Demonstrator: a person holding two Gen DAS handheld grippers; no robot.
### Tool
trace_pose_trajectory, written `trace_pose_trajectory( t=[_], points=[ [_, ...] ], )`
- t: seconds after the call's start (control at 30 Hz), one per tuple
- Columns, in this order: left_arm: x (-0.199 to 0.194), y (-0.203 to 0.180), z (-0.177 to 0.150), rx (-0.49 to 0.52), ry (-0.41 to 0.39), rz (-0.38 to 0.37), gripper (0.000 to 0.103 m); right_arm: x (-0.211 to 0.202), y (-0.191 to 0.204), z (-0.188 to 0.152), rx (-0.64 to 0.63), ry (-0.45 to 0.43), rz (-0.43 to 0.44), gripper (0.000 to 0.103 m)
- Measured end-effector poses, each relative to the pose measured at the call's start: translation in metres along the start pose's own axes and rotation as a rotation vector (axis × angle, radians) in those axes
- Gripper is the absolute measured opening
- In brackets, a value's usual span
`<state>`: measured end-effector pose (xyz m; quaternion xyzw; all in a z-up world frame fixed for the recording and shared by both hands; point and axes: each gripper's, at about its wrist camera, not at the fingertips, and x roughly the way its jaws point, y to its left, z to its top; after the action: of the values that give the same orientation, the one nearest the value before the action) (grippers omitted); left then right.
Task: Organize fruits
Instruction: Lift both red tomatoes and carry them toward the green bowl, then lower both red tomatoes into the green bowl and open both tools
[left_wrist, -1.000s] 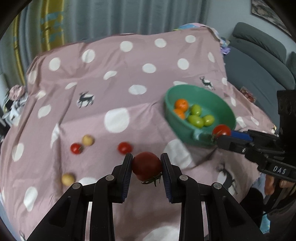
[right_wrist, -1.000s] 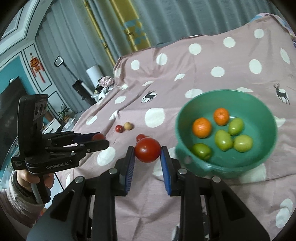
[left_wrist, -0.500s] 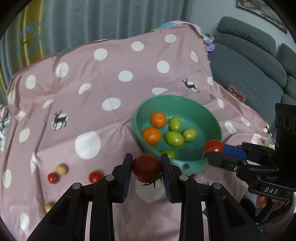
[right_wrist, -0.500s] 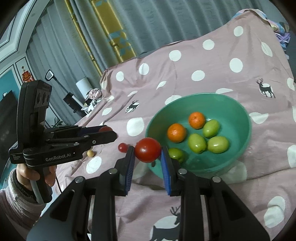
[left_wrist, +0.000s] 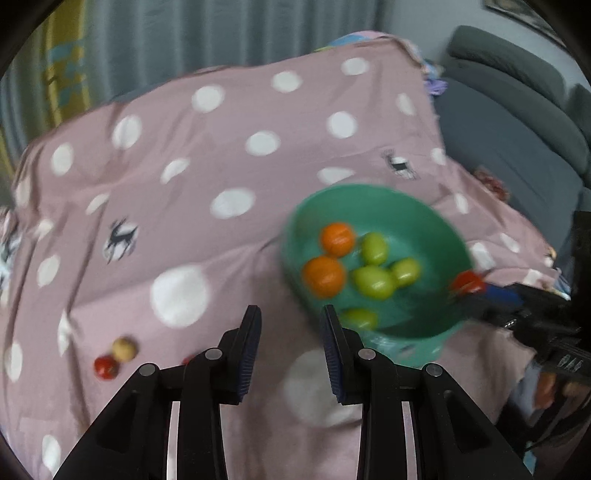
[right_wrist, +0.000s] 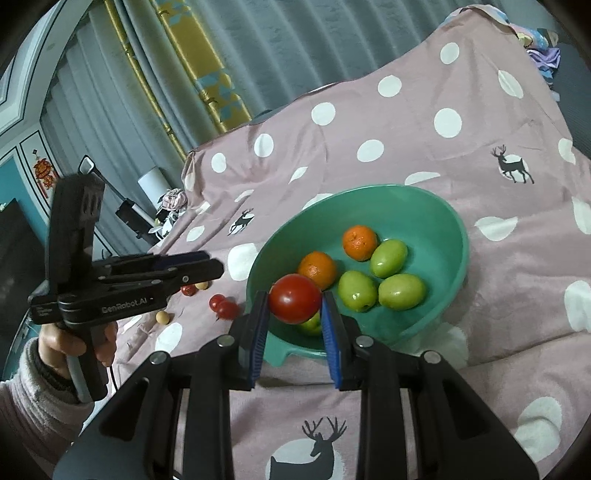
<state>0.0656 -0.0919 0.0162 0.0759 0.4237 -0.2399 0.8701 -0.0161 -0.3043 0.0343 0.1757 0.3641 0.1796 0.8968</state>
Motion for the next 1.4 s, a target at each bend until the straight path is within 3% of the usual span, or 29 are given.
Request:
trace_pose_trajectory(
  t=[0.13, 0.27, 0.43, 0.67, 0.77, 0.93, 1.07, 1.4],
  points=[
    [0.019, 0.04, -0.017, -0.074, 0.072, 0.081, 0.031, 0.005, 0.011, -0.002, -0.015, 0.013, 0.044, 0.028],
    [0.042, 0.059, -0.03, -0.137, 0.116, 0.058, 0.031, 0.012, 0.022, -0.003, -0.033, 0.027, 0.07, 0.028],
    [0.059, 0.057, -0.021, -0.119, 0.094, 0.045, 0.031, 0.017, 0.027, -0.003, -0.048, 0.045, 0.071, 0.028],
    [0.092, 0.063, -0.017, -0.124, 0.166, 0.054, 0.031, 0.02, 0.022, -0.002, -0.04, 0.047, 0.063, 0.028],
    [0.092, 0.063, -0.013, -0.126, 0.164, 0.037, 0.031, 0.022, 0.02, -0.002, -0.036, 0.049, 0.06, 0.028],
    [0.09, 0.052, -0.017, -0.06, 0.173, 0.068, 0.031, 0.023, 0.016, -0.003, -0.026, 0.052, 0.057, 0.028],
    [0.083, 0.053, -0.019, -0.075, 0.17, 0.068, 0.031, 0.022, 0.015, -0.004, -0.023, 0.051, 0.058, 0.028],
    [0.025, 0.018, 0.003, -0.016, 0.028, -0.003, 0.031, 0.012, 0.018, -0.003, -0.027, 0.021, 0.058, 0.028]
  ],
)
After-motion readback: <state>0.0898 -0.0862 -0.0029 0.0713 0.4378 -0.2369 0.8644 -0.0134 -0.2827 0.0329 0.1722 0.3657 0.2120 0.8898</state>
